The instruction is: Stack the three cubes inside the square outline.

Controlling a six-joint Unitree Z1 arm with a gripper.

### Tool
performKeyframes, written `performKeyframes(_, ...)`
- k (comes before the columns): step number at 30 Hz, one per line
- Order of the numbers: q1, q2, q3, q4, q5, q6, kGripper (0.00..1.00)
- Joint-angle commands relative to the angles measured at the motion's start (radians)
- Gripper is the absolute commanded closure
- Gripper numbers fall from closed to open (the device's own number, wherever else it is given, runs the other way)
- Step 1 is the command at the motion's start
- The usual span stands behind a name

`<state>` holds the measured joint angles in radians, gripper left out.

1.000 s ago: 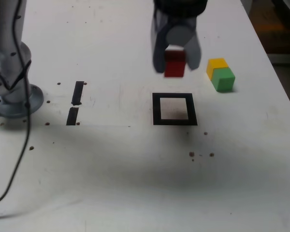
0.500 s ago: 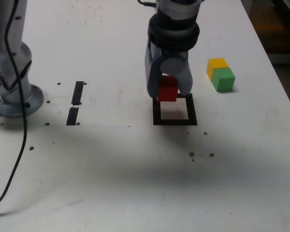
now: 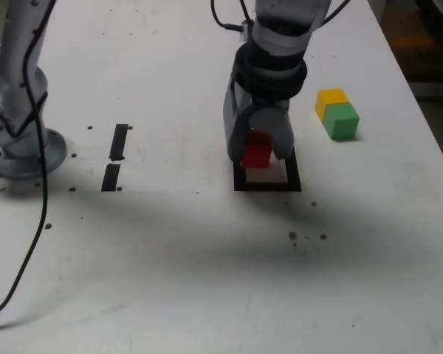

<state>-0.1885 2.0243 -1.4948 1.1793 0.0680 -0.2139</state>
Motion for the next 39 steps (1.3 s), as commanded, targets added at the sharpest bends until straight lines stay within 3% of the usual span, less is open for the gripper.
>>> performKeyframes(1, 0.003, 0.008, -0.008, -0.010, 0.002, 0.006, 0.73)
performKeyframes(9, 0.008, 0.017, -0.021, -0.037, 0.004, 0.012, 0.73)
performKeyframes(12, 0.014, 0.026, -0.022, -0.038, -0.007, 0.025, 0.68)
performKeyframes(17, 0.026, 0.048, -0.019, -0.036, -0.027, 0.053, 0.49)
performKeyframes(22, 0.030, 0.055, -0.030, -0.019, -0.019, 0.064, 0.27)
performKeyframes(25, 0.031, 0.050, -0.063, 0.034, -0.003, 0.069, 0.17)
performKeyframes(31, 0.035, 0.015, -0.187, 0.218, 0.042, 0.064, 0.02)
performKeyframes(36, 0.054, 0.017, -0.394, 0.343, 0.098, 0.096, 0.00)
performKeyframes(39, 0.109, 0.070, -0.539, 0.403, 0.105, 0.162, 0.00)
